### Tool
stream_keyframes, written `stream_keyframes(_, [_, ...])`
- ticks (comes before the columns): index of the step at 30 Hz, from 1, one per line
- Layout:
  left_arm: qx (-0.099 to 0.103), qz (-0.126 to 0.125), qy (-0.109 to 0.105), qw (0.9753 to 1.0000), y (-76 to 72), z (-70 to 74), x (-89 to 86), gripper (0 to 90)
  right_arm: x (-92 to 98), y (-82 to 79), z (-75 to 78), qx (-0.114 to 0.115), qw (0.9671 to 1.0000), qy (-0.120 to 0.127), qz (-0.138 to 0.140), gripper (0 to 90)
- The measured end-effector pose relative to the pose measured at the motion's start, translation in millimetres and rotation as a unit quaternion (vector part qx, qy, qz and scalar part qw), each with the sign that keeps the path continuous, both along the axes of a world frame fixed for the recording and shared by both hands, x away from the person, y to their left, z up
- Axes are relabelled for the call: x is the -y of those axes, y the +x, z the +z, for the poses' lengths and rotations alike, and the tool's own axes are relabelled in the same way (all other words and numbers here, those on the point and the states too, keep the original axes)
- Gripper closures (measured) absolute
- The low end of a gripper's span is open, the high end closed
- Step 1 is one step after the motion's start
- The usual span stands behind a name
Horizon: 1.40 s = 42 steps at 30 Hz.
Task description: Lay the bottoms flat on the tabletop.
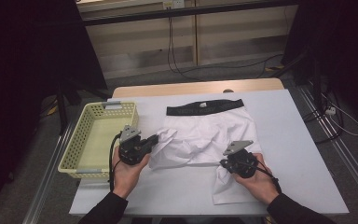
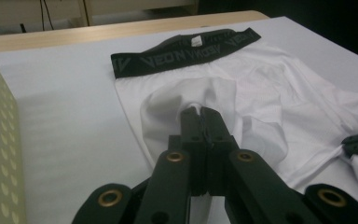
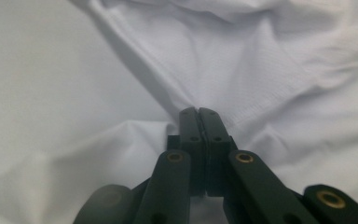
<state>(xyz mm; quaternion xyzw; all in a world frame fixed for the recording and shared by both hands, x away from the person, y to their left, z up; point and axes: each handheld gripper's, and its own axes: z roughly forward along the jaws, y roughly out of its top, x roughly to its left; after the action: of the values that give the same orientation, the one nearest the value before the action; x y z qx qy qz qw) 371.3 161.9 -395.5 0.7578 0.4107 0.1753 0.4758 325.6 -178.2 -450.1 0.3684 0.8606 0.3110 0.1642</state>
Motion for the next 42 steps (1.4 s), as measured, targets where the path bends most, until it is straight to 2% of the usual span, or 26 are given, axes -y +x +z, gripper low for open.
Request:
stream_keyframes(2, [-0.009, 0.000, 0.001, 1.0000, -0.9, -3.4, 0.2, 89.6, 7.9, -0.9, 2.0, 0.001, 0.9999, 0.005, -0.012, 90.0])
stream_keyframes(5, [-0.013, -0.006, 0.012, 0.9998, -3.8, -8.7, 0.6, 89.5, 18.1, -2.3, 1.9, 0.001, 0.9995, 0.000, -0.032, 90.0])
stream_keyframes(8, [-0.024, -0.012, 0.019, 0.9995, -6.3, -14.2, 1.1, 89.3, 21.2, -2.2, 1.6, -0.001, 0.9993, 0.009, -0.036, 89.1])
stream_keyframes(11, [-0.030, -0.021, 0.032, 0.9988, -11.6, -20.7, 3.2, 87.4, 16.0, -2.7, 1.2, 0.000, 0.9997, 0.020, -0.017, 77.8])
stream_keyframes(14, [-0.026, -0.024, 0.029, 0.9989, -14.5, -19.6, 4.8, 78.3, 7.4, -3.3, 2.6, 0.008, 0.9994, 0.032, 0.004, 66.0])
stream_keyframes(18, [-0.008, -0.031, 0.028, 0.9991, -17.1, -15.8, 6.0, 69.1, -6.0, -1.7, 5.8, 0.022, 0.9985, 0.043, 0.026, 59.8])
stream_keyframes(20, [-0.006, -0.034, 0.028, 0.9990, -17.5, -14.9, 7.0, 68.2, -16.4, 0.0, 7.3, 0.024, 0.9977, 0.050, 0.039, 58.0])
stream_keyframes(22, [-0.001, -0.043, 0.029, 0.9986, -18.1, -14.7, 8.3, 67.8, -27.0, 1.9, 7.0, 0.023, 0.9968, 0.054, 0.053, 58.1])
stream_keyframes(25, [-0.004, -0.057, 0.042, 0.9975, -18.1, -17.1, 12.5, 67.7, -46.7, 4.4, 3.0, 0.012, 0.9953, 0.055, 0.078, 60.5])
stream_keyframes(28, [-0.008, -0.078, 0.060, 0.9951, -15.3, -22.5, 16.9, 67.2, -67.0, 4.4, -3.4, 0.005, 0.9938, 0.047, 0.101, 62.5])
stream_keyframes(30, [-0.010, -0.080, 0.071, 0.9943, -12.2, -27.2, 19.1, 65.7, -80.0, 4.9, -7.0, 0.001, 0.9923, 0.042, 0.117, 65.1])
stream_keyframes(31, [-0.011, -0.079, 0.080, 0.9936, -9.9, -29.4, 19.8, 64.0, -84.9, 4.8, -7.8, 0.000, 0.9920, 0.044, 0.118, 65.0])
stream_keyframes(34, [-0.025, -0.079, 0.083, 0.9930, -5.5, -34.6, 21.9, 62.2, -93.8, 6.8, -10.5, 0.005, 0.9918, 0.030, 0.124, 65.6])
stream_keyframes(38, [-0.028, -0.079, 0.092, 0.9922, -1.4, -37.9, 22.5, 62.1, -96.3, 12.6, -12.7, 0.010, 0.9933, 0.039, 0.109, 66.5])
stream_keyframes(40, [-0.029, -0.078, 0.094, 0.9921, -0.5, -38.3, 21.8, 62.2, -96.7, 14.7, -14.0, 0.013, 0.9934, 0.045, 0.105, 71.8])
stream_keyframes(41, [-0.029, -0.076, 0.094, 0.9922, -0.5, -38.5, 21.6, 62.1, -96.9, 14.4, -13.7, 0.014, 0.9937, 0.044, 0.103, 83.9])
stream_keyframes(42, [-0.028, -0.075, 0.095, 0.9923, -0.5, -38.7, 21.5, 62.1, -97.0, 13.8, -13.3, 0.017, 0.9940, 0.038, 0.101, 89.1])
